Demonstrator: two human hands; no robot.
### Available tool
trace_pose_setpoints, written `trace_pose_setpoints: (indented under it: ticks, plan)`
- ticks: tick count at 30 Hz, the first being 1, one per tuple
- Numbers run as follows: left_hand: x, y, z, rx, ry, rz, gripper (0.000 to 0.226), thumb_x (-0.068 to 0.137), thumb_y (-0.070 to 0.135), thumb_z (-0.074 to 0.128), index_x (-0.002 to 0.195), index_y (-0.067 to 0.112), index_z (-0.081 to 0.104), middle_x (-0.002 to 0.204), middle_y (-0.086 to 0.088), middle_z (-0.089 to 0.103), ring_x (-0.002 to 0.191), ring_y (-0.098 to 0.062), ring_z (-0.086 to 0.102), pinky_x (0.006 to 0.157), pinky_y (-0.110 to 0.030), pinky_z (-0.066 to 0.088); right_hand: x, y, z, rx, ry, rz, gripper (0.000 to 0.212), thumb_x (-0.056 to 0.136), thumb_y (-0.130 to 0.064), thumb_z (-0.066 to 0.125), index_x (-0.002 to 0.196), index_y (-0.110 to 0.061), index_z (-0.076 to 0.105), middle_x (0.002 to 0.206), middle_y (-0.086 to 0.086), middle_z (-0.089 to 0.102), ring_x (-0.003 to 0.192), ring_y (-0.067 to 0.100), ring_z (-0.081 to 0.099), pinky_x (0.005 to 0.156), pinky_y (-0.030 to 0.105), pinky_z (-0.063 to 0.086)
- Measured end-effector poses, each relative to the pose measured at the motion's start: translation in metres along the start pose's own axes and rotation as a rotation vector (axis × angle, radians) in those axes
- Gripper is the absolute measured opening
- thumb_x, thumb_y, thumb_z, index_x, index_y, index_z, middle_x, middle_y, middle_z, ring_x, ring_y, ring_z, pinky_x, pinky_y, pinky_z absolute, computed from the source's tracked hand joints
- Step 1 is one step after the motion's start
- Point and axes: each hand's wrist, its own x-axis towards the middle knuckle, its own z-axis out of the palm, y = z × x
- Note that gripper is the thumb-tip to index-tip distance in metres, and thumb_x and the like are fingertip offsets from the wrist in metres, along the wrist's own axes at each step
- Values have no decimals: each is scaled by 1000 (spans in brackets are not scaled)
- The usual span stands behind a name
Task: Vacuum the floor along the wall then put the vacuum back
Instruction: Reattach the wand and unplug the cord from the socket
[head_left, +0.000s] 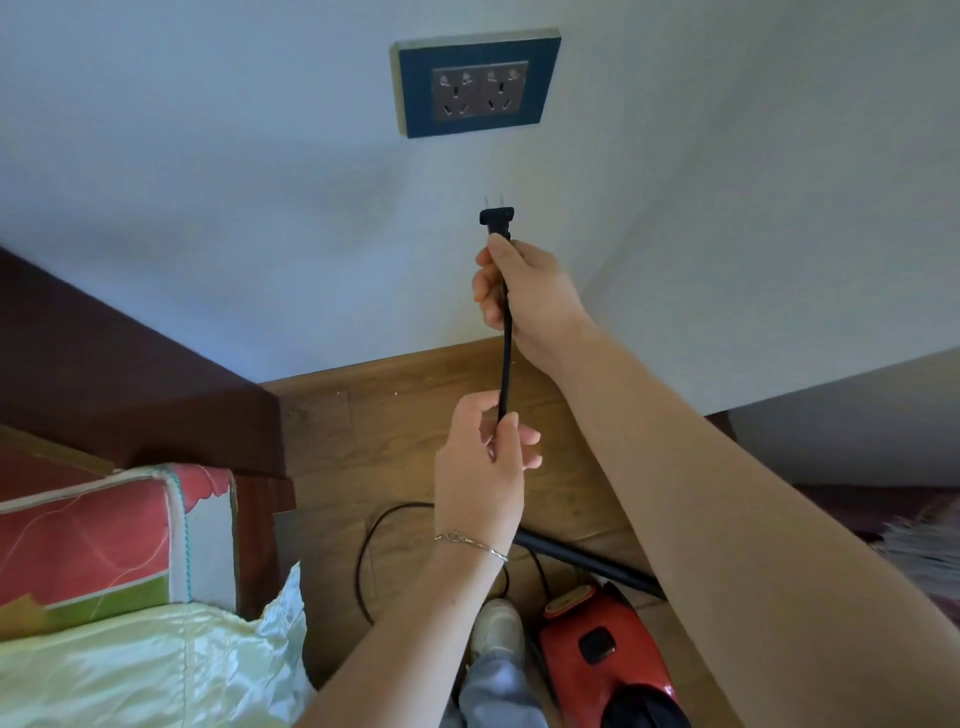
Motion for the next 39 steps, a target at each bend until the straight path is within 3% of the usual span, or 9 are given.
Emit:
trace_pose_setpoints:
  ticks: [3, 6, 12, 17, 21, 25, 33, 39]
  plan:
    - [-11, -12, 2, 46, -22, -6, 19, 94, 12, 47, 91, 31, 49, 68, 6, 67, 58, -3, 66, 68, -32, 58, -14, 10, -9, 41, -34, 21, 27, 103, -24, 35, 86, -11, 52, 59, 3, 54, 44, 16, 41, 47, 25, 36]
    - [-19, -31, -1, 125, -66, -8, 20, 94, 14, 47, 91, 34, 48, 72, 8, 69, 65, 0, 67, 66, -15, 52, -29, 26, -23, 98, -24, 91, 26, 103, -25, 36, 88, -11, 52, 57, 2, 54, 46, 17, 42, 50, 27, 38]
    - [-36, -76, -11, 291, -172, -15, 15, 95, 15, 48, 109, 17, 54, 77, 17, 66, 78, 6, 64, 67, 0, 43, -72, 72, -46, 196, 50, 217, 24, 102, -27, 37, 89, -14, 54, 60, 1, 56, 55, 15, 51, 64, 31, 45]
    - [-64, -105, -25, 430, -291, -8, 17, 95, 19, 47, 110, 20, 55, 79, 20, 63, 79, 12, 59, 69, 0, 43, -124, 115, -58, 395, 164, 295, 24, 101, -27, 39, 89, -14, 55, 61, 2, 56, 58, 17, 56, 69, 37, 51]
    - [-101, -125, -32, 540, -451, -20, 20, 95, 21, 48, 113, 20, 57, 88, 16, 64, 78, 9, 55, 67, 5, 37, -175, 157, -65, 493, 303, 364, 26, 101, -26, 39, 85, -13, 54, 58, 4, 55, 56, 20, 55, 62, 36, 52]
    - [-134, -143, -29, 616, -585, -46, 23, 94, 24, 50, 116, 24, 57, 109, 13, 62, 87, 7, 48, 64, 6, 34, -224, 190, -79, 607, 410, 412, 30, 102, -24, 35, 83, -10, 52, 53, 6, 47, 51, 22, 49, 59, 34, 48]
    - [-190, -174, 3, 749, -863, -9, 24, 93, 22, 50, 116, 24, 58, 109, 10, 64, 91, 2, 53, 62, 1, 34, -303, 243, -107, 617, 592, 383, 33, 102, -23, 32, 81, -8, 53, 48, 1, 33, 46, 17, 31, 53, 30, 28]
    - [-222, -197, 34, 750, -913, -25, 24, 93, 15, 52, 115, 15, 62, 113, 3, 67, 105, -9, 59, 70, 0, 32, -348, 278, -134, 646, 683, 357, 32, 103, -23, 33, 81, -9, 53, 49, 1, 34, 46, 18, 33, 54, 30, 30]
